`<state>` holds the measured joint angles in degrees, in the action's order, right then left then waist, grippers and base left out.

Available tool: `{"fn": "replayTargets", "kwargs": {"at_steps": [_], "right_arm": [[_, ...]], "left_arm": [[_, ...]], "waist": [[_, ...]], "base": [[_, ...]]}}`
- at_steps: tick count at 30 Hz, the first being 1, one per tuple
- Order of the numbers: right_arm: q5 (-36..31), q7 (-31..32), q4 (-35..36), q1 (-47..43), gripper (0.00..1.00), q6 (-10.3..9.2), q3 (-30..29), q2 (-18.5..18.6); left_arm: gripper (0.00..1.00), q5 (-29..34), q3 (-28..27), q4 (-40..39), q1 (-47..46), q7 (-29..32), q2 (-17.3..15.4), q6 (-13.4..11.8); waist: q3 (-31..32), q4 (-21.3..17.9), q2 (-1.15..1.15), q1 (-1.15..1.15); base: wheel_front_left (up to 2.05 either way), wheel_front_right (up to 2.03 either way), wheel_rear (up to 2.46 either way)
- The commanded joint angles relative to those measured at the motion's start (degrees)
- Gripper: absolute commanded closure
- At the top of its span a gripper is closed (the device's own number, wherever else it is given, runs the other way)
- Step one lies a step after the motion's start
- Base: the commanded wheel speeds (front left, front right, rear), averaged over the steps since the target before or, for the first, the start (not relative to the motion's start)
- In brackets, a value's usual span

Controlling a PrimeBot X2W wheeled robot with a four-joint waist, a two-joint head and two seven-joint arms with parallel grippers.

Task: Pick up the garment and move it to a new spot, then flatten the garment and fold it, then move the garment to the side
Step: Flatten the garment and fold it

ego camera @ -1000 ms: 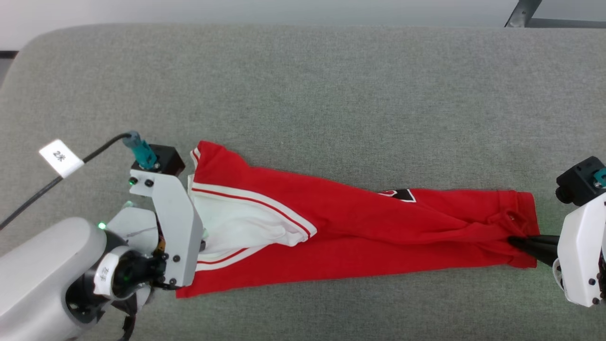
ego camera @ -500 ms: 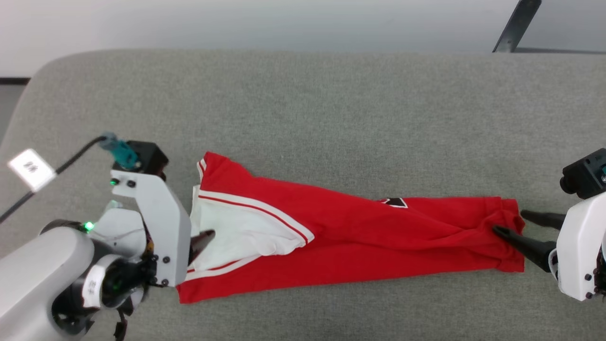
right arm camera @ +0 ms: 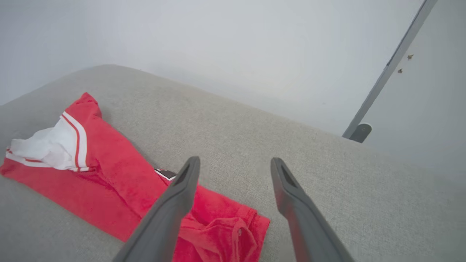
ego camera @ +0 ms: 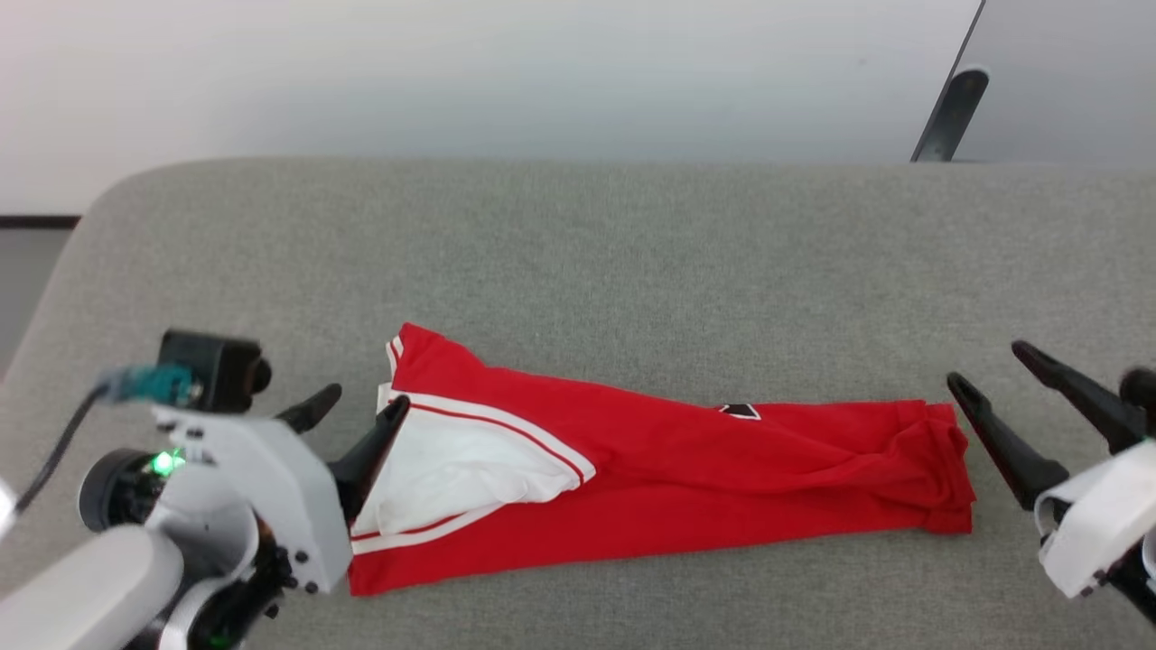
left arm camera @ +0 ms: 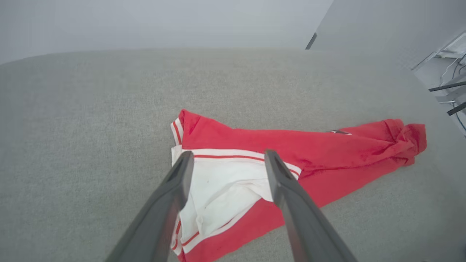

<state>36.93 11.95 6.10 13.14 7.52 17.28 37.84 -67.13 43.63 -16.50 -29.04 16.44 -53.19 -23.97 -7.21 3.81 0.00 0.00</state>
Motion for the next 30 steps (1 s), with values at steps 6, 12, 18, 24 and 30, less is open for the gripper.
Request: {"fn": "replayTargets", "kwargs": {"at_steps": [6, 12, 18, 24, 30], "right_arm": [[-4.7, -7.2, -5.4, -6.2, 0.00, -0.06, -4.7, -4.3], [-5.5, -7.3, -7.5, -9.1, 0.00, -0.06, -7.9, -6.4], [-5.0, -5.8, -8.4, -12.2, 0.00, -0.06, -11.4, -7.9], [-4.3, -1.2, -8.9, -13.9, 0.00, -0.06, -13.3, -8.5], [-3.5, 7.1, -10.0, -12.6, 0.00, -0.06, -14.1, -7.9]], "left_arm": [[0.00, 4.4, -2.2, 2.8, 7.4, -16.2, 1.5, 3.7], [0.00, 7.2, -3.5, 6.9, 11.7, -27.8, 3.0, 6.5], [0.00, 10.3, -10.1, 11.8, 17.4, -31.6, 7.2, 8.5], [0.00, 18.3, -22.1, 14.0, 25.2, -31.6, 15.2, 13.2], [0.00, 25.5, -30.3, 16.1, 30.4, -31.6, 23.0, 18.7]], "waist": [[2.8, 0.5, 0.00, 0.00], [3.7, 1.1, 0.00, 0.00], [5.2, 2.6, 0.00, 0.00], [6.0, 4.4, 0.00, 0.00], [6.2, 6.8, 0.00, 0.00]], "base": [[0.00, 0.00, 0.00], [0.00, 0.00, 0.00], [0.00, 0.00, 0.00], [0.00, 0.00, 0.00], [0.00, 0.00, 0.00]]}}
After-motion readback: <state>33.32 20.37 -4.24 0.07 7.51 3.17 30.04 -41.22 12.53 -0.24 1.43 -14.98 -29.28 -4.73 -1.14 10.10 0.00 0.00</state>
